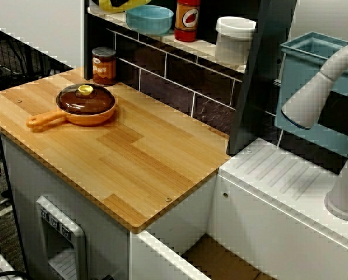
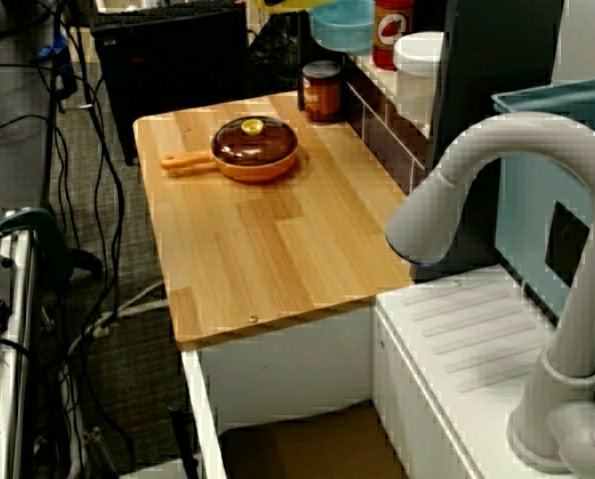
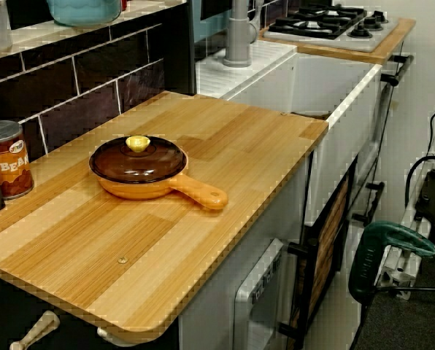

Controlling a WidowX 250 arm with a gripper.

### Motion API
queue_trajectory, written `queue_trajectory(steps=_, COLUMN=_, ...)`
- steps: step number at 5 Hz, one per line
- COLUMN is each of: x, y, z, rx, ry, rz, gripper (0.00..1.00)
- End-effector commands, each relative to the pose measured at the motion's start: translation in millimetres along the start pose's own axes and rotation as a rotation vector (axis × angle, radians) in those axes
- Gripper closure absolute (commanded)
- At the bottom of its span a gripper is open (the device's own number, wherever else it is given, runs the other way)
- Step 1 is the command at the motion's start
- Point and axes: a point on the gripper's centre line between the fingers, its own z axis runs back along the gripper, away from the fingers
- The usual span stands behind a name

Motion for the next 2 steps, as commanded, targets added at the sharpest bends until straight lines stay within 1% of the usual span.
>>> queue_trajectory(steps=1, x=-4.3, y=-7.3, z=12.3, rx=0.016, ry=-0.052, rz=-0.015, gripper=1.0)
queue_trajectory(steps=2, x=-3.0, y=-5.8, z=12.4, rx=0.015, ry=-0.055, rz=-0.006, gripper=1.0)
